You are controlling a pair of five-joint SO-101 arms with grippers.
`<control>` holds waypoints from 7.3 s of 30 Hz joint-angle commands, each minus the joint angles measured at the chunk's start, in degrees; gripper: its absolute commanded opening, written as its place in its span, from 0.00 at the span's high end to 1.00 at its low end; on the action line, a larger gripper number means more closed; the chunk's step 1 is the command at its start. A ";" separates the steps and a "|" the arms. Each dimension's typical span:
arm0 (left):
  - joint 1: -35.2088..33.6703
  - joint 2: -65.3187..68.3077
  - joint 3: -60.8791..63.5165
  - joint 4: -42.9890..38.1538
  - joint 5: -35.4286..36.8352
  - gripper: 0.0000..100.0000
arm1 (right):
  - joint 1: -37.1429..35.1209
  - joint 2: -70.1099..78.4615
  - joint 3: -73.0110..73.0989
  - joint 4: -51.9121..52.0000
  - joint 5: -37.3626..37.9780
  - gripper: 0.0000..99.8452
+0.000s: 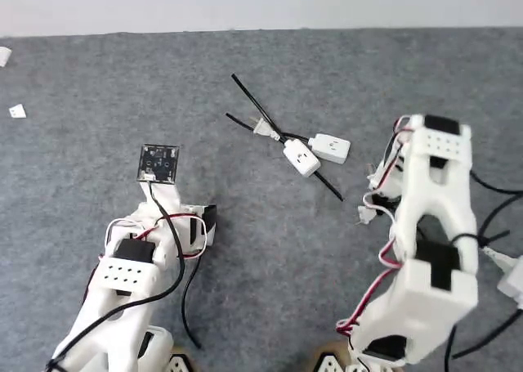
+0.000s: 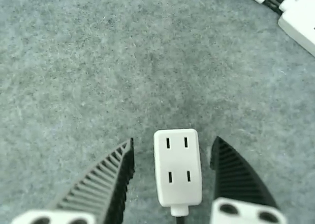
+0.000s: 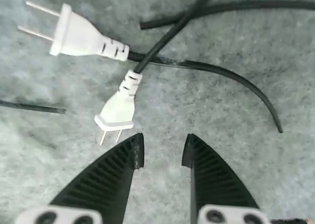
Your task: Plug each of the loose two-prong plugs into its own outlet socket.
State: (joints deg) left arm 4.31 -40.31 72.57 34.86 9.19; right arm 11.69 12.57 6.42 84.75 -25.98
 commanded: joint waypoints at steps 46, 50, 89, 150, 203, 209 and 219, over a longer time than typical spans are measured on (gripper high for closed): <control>3.25 -1.05 1.98 -1.49 -19.08 0.76 | -5.58 8.13 0.18 -17.98 -18.02 0.98; 3.25 -1.05 1.89 -1.49 -19.08 0.76 | -6.37 7.43 0.35 -17.80 -16.44 0.99; -9.32 -1.05 1.80 -3.60 -11.78 0.88 | -33.71 -14.20 28.40 -32.04 34.90 0.87; -9.32 -1.41 1.80 -3.69 -11.87 0.88 | -33.63 -5.14 18.73 -26.59 40.35 0.98; -9.85 25.41 -19.30 10.73 -19.78 0.99 | -55.87 -40.40 5.01 -6.99 36.13 0.99; -10.64 26.29 -21.58 15.12 -26.20 0.99 | -56.04 -40.48 12.04 -12.97 34.46 0.99; -4.57 7.74 -6.64 11.34 -31.56 0.99 | -59.03 -40.22 21.27 -21.58 31.74 0.99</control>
State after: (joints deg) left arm -2.90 -24.13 62.46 47.69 -20.18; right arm -46.86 -25.85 28.13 64.53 6.55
